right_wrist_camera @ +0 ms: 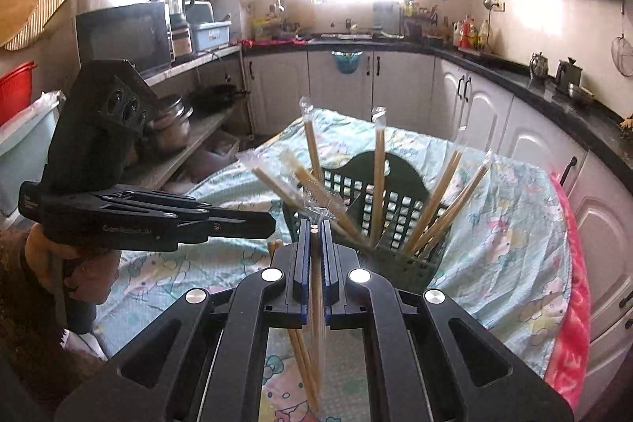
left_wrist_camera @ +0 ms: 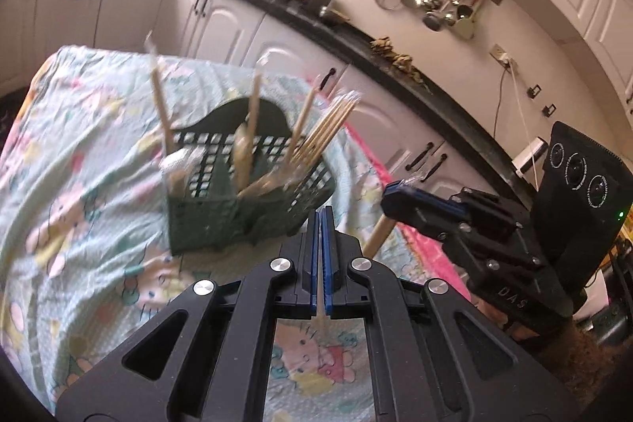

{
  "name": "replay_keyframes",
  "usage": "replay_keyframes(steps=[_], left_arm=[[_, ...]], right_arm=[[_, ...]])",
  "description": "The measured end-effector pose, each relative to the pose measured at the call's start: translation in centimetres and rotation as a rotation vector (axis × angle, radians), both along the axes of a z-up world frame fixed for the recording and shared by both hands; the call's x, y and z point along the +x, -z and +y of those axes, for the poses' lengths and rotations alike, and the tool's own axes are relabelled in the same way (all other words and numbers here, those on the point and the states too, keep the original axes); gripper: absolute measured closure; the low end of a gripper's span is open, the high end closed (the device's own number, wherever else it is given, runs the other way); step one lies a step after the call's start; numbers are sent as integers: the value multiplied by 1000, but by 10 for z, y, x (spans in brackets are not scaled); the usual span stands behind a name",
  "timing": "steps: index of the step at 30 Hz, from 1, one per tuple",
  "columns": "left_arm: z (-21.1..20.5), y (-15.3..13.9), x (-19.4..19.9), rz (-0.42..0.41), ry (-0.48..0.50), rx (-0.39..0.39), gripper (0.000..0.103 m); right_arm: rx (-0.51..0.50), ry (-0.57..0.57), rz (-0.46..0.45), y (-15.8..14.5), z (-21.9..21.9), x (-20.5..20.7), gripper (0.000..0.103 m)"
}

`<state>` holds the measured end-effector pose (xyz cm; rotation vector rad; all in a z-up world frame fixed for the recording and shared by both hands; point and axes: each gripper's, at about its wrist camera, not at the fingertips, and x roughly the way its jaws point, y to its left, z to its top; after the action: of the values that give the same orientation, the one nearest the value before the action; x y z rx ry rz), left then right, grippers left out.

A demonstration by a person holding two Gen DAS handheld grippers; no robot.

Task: Organize utensils
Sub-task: 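Lift the held chopsticks with both tools up over the green caddy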

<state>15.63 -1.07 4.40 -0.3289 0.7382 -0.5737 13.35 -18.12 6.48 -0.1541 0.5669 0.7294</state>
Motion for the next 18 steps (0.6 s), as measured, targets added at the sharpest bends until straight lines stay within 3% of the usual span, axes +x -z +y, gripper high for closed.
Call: replay_keyframes(steps=[18], left_arm=[[-17, -83, 3, -186, 26, 12, 103]], right_arm=[[97, 57, -145, -65, -22, 0, 98]])
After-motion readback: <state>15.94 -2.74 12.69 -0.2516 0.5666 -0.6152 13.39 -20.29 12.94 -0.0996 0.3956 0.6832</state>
